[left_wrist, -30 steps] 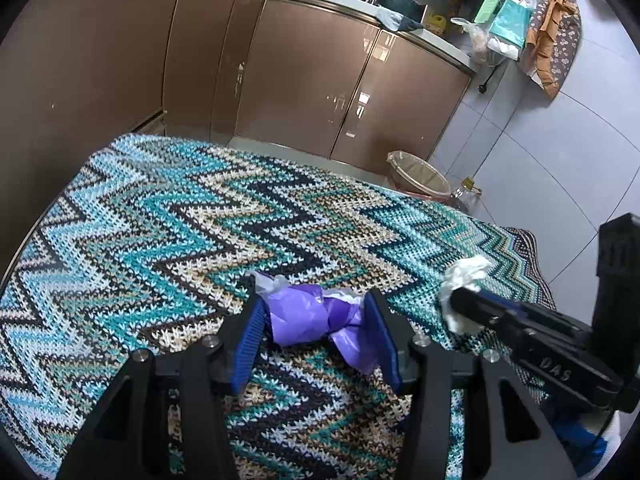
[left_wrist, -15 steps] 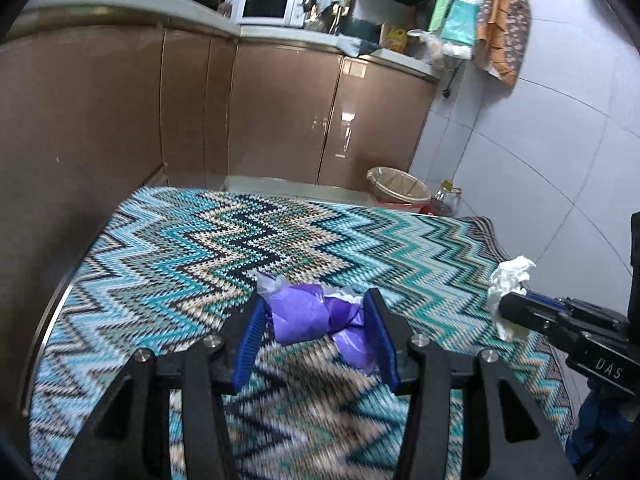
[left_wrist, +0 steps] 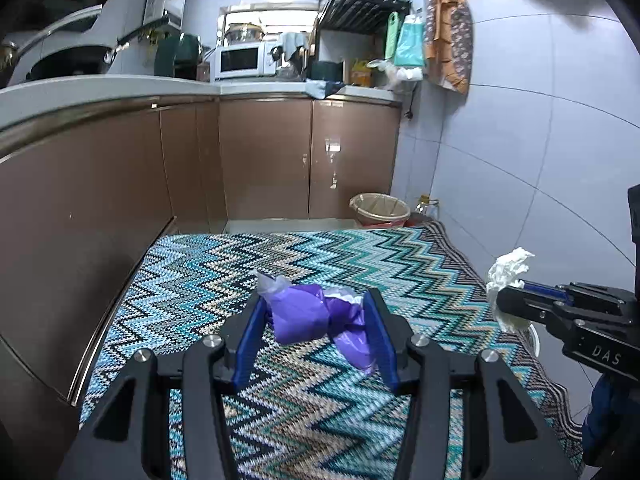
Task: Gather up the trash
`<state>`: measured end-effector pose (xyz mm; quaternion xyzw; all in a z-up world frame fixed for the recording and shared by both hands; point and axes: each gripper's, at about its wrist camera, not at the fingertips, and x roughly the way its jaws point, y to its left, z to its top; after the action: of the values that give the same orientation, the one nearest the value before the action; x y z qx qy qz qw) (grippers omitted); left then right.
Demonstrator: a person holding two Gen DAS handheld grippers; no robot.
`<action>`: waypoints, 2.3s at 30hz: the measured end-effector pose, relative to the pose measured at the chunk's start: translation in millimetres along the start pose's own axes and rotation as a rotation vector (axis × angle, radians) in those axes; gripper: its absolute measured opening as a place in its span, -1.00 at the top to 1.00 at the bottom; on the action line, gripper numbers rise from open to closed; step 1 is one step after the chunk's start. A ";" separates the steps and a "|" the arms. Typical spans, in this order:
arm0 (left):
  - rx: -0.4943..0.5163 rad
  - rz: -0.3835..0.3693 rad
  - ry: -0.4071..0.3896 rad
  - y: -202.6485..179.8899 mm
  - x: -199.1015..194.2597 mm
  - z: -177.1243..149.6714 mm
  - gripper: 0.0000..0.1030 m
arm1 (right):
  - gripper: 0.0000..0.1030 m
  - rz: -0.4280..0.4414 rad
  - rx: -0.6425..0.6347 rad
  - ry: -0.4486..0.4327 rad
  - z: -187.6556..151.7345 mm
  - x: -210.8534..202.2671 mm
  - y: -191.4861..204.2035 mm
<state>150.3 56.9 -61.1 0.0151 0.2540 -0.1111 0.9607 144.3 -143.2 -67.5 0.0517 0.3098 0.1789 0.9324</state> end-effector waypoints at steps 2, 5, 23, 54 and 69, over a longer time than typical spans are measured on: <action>0.015 0.004 -0.012 -6.8 -11.5 -1.3 0.09 | 0.70 -0.003 0.000 -0.011 -3.7 -12.2 0.8; 0.029 0.005 -0.017 -14.4 -22.5 -3.0 0.09 | 0.70 -0.005 0.005 -0.027 -9.2 -28.4 0.8; 0.217 -0.166 0.131 -158.2 37.2 10.4 0.09 | 0.70 -0.168 0.163 -0.123 -47.2 -103.7 -124.3; 0.228 -0.441 0.422 -386.5 281.3 1.5 -0.23 | 0.30 -0.408 0.419 0.124 -120.5 -39.4 -386.2; 0.219 -0.335 0.279 -327.7 193.7 30.7 -0.23 | -0.19 -0.405 0.379 0.009 -79.9 -86.6 -318.5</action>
<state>256.6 -305.1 -120.6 0.0918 0.3695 -0.2927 0.8771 128.4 -472.4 -149.2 0.1616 0.3458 -0.0720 0.9215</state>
